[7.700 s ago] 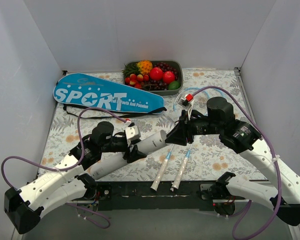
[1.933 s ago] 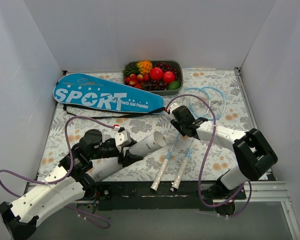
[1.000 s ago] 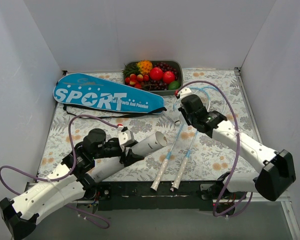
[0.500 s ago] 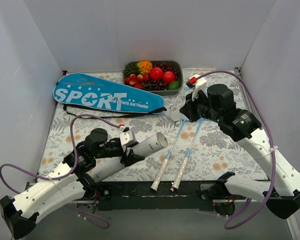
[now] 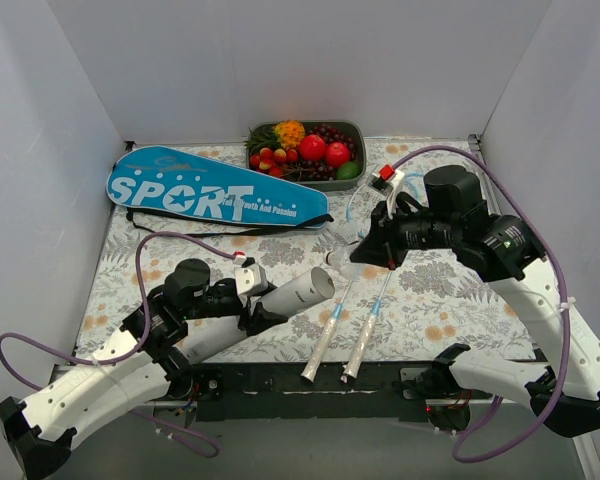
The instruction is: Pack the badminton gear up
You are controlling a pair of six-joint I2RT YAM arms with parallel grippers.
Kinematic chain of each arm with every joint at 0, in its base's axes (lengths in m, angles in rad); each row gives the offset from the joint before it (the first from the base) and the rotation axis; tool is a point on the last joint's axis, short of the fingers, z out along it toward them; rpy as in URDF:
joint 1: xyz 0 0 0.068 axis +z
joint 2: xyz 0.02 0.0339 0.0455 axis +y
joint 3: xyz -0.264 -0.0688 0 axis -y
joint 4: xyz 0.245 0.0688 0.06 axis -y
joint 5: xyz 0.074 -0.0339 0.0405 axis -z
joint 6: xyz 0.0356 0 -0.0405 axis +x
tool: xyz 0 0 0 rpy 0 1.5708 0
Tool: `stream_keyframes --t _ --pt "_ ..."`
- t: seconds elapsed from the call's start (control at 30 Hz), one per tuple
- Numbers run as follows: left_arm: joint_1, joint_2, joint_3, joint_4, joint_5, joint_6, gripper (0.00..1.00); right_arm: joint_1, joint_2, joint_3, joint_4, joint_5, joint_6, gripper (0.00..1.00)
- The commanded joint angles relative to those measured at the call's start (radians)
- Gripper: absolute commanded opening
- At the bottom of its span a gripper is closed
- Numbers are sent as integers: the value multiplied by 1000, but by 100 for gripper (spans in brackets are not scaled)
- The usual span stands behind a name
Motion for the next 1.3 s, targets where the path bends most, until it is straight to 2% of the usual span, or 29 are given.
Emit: stream_keyframes --t 0.0,0.13,0.67,1.27 --pt "-3 -14 31 6 46 4 16 -4 -30 49 -83 -169 3 1" --pt "-3 -13 34 6 54 7 16 -4 -29 18 -92 -265 2 1" --pt "-3 -39 26 5 45 13 16 40 8 -74 -11 -269 44 1" --pt "-4 -48 23 8 42 13 16 201 143 -71 90 -105 130 1"
